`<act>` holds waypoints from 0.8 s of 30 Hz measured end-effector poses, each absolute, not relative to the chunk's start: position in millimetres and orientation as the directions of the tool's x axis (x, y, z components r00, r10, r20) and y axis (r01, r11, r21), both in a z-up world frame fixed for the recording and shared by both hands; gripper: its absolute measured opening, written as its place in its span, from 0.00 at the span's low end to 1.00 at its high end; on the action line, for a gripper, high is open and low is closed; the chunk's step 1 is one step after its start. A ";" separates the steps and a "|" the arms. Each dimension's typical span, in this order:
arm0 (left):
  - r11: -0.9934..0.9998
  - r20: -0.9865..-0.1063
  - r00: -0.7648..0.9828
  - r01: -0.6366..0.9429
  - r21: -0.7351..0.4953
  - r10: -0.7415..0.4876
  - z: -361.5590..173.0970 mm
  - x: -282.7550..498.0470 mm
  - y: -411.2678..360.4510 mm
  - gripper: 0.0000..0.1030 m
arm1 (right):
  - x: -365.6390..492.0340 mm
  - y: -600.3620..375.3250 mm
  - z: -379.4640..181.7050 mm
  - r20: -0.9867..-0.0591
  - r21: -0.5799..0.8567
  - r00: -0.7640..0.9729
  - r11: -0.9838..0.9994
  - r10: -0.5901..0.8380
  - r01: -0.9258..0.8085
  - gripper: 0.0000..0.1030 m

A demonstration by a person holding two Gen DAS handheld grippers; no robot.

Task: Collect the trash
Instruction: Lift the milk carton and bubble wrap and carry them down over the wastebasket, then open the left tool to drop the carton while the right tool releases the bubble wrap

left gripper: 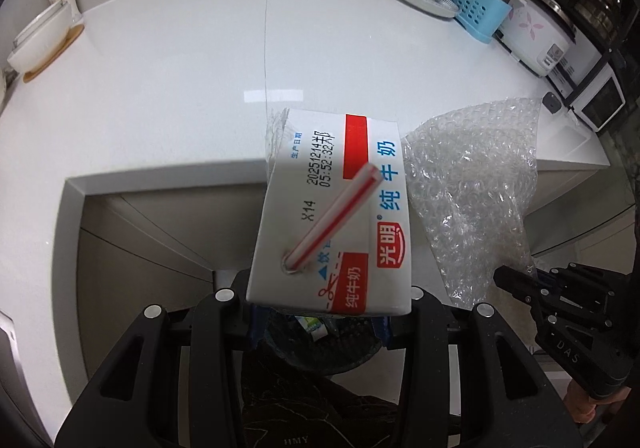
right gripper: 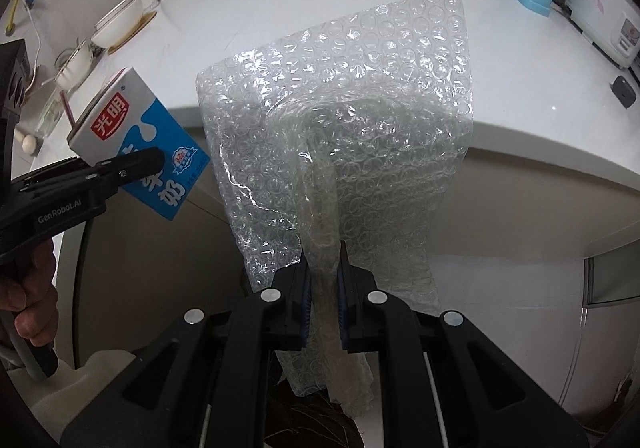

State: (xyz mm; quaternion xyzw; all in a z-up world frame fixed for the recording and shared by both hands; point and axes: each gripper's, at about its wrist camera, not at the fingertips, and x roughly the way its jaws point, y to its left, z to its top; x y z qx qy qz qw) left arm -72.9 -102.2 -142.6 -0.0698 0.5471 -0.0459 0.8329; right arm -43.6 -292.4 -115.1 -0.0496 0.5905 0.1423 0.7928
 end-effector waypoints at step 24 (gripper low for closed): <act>0.987 -0.945 0.286 0.008 -0.162 -0.157 -271.3 -68.5 -125.1 0.39 | -43.4 -300.3 -233.4 -0.996 0.038 0.072 0.956 0.061 -0.292 0.09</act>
